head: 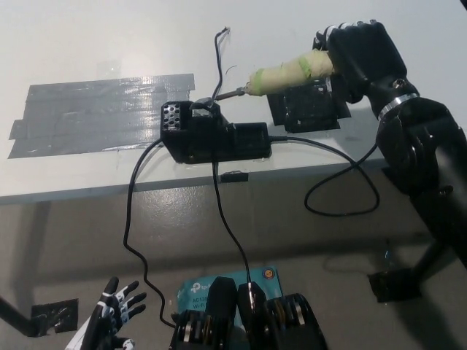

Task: The robot uses its right hand to grab and lift the soldering gun kept on the middle of the table and puts it in its base

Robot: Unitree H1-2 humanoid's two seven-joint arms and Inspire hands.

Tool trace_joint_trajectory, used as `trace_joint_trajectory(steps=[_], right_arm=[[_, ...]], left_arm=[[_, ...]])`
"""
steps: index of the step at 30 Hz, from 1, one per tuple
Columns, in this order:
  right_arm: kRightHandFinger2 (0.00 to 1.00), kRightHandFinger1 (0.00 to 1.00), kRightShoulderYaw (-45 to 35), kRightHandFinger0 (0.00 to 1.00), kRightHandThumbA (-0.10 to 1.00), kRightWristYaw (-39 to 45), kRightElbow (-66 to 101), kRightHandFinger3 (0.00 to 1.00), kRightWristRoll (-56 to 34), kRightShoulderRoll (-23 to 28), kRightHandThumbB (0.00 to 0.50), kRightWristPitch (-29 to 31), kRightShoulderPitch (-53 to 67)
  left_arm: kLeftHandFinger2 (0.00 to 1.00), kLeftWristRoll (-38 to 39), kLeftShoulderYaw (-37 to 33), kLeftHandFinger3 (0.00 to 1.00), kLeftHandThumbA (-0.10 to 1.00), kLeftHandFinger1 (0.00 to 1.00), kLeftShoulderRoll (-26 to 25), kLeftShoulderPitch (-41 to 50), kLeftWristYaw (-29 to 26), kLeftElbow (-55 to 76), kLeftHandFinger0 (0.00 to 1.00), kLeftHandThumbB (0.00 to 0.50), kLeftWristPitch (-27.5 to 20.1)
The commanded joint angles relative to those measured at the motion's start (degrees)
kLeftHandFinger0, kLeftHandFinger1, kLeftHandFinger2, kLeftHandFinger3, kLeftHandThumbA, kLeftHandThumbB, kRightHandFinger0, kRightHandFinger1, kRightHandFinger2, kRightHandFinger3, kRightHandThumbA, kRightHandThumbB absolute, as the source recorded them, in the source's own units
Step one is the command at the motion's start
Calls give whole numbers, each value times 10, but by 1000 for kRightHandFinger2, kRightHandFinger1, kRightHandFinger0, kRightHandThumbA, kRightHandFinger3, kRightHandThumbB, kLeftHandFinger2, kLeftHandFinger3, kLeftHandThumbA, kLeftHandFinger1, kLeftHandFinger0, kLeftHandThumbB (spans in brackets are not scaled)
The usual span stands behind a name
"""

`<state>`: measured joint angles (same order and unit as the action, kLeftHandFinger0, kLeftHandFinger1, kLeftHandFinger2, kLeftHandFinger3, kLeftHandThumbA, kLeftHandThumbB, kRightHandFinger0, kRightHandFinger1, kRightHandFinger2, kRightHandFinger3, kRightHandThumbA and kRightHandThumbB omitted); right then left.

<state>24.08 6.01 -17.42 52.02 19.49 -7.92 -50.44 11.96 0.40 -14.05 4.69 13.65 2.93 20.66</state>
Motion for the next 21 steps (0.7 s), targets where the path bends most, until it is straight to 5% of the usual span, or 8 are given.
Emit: trace_joint_trajectory(steps=[1,4,5,7,13,17,20,21], right_arm=[[460,71,-4,0,-100,-7,16,373,2,7,168,13,-14],[476,78,-5,0,-100,-10,13,387,5,13,163,14,-10],[480,82,-7,0,-100,-5,7,456,6,17,131,7,-9],[459,78,-4,0,-100,12,1,340,18,22,7,-16,-8],[383,142,-7,0,-100,31,3,366,24,30,0,-40,-1],[359,42,-3,0,-100,26,-7,74,24,23,0,-37,-9],[407,46,-3,0,-100,2,-9,80,20,19,1,-16,-6],[429,52,-2,0,-100,8,-2,279,17,11,7,-18,-7]], left_arm=[[1000,-1,-4,1000,1000,1000,-11,-6,15,9,1000,500,-8],[1000,-1,-5,1000,1000,1000,-11,-6,15,11,1000,500,-9],[1000,-1,-5,1000,1000,1000,-10,-7,15,12,1000,500,-7],[1000,-4,-7,1000,1000,1000,-11,-7,13,14,1000,500,-4],[1000,0,-8,1000,1000,1000,-9,-9,15,15,1000,500,-4],[1000,-7,-12,1000,1000,1000,-10,-13,12,11,1000,500,-9],[1000,-8,-16,1000,1000,1000,-10,-13,13,11,1000,500,-8],[1000,-2,-14,1000,1000,1000,-8,-12,15,11,1000,500,-10]])
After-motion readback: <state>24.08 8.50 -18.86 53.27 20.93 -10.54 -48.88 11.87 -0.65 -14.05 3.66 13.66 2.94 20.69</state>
